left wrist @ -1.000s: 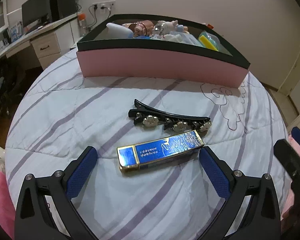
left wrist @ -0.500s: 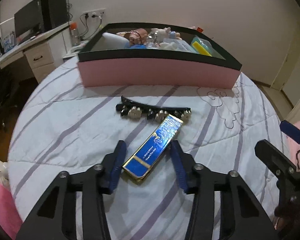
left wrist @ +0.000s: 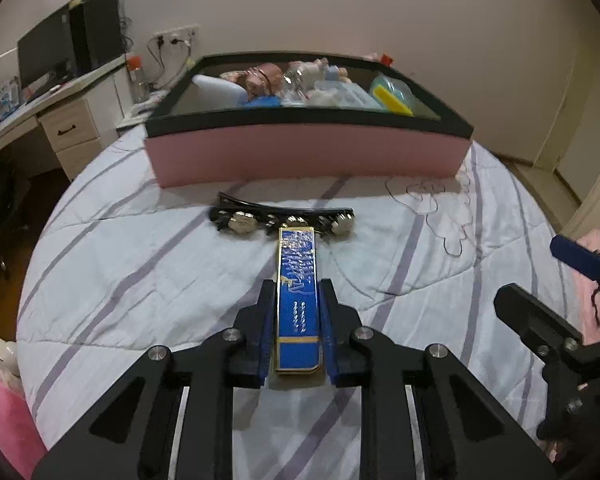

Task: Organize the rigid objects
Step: 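Grasp the blue-gold lighter box with the left gripper while the right gripper grasps the black hair clip, then lift the lighter box and hair clip and carry them over the pink box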

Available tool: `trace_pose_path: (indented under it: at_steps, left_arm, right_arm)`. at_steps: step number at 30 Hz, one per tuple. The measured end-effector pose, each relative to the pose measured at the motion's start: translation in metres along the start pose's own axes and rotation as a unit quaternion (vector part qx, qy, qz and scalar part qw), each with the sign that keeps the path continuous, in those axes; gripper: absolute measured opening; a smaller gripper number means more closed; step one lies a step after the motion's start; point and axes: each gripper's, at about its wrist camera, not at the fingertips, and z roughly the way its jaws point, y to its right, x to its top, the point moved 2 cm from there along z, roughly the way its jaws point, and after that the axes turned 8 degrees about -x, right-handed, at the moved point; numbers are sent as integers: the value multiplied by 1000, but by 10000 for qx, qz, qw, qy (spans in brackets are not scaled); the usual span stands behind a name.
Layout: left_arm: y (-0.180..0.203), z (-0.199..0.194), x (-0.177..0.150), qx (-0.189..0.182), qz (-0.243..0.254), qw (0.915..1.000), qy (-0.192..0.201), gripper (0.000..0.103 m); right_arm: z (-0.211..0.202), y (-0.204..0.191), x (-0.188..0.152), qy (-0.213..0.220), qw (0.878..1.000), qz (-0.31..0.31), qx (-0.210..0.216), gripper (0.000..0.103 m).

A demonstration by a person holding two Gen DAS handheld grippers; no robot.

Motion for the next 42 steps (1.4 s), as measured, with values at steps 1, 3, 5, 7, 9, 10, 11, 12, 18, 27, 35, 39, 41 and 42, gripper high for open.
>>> trace_pose_path:
  at_steps: [1,3,5,7,9,10,11,12,18,27,35,39,41,42]
  left_arm:
    - [-2,-3,-2,19,3,10000,-1,21]
    - [-8,-12,-5,112,-35,9999,100,21]
    - [-15,-17,-7,151,-58,9998,76,21]
    - [-25,-26,-10,324,-130,9993,149,21]
    - [-36,-31,-13,562,-167,9982,142,21]
    - [-41,-34,-14,616,-194,9978,142,21]
    - [-44,-35,-15,638,-214,9976,142,21]
    - [-49,-38,-15,652,-261,9974,164,21]
    - [-63,-38,-18,830,-294,9961,109,21]
    - [-64,-29,-20,752,-307,9967,24,21]
    - [-32,-20,-17,429,-90,9990,9,21]
    - [-3,-14,-16,172,144,9997,-5,21]
    - [7,-10,-16,166,230,9996,-23,21]
    - [11,-7,-16,196,264,9995,-22,21]
  right_arm:
    - [0,-2,1,-2,10000,-29,6,103]
    - [2,-9,4,-8,9999,-141,44,103]
    - [7,-21,10,-11,9993,-342,144,103]
    - [14,-34,15,-54,9979,-588,285,103]
    - [22,-50,22,-60,9955,-856,395,103]
    - [30,-61,27,-124,9935,-1041,446,103]
    - [36,-68,31,-160,9918,-1171,479,103]
    - [40,-76,35,-122,9902,-1293,510,103]
    - [72,-112,51,-257,9783,-1906,774,103]
    - [79,-126,45,-481,9648,-2098,1509,30]
    - [47,-59,14,-478,9918,-871,803,19]
    - [23,-18,-13,-512,9974,-99,503,19]
    - [22,-15,-20,-590,9973,-95,422,19]
    - [22,-14,-23,-549,9975,-88,439,19]
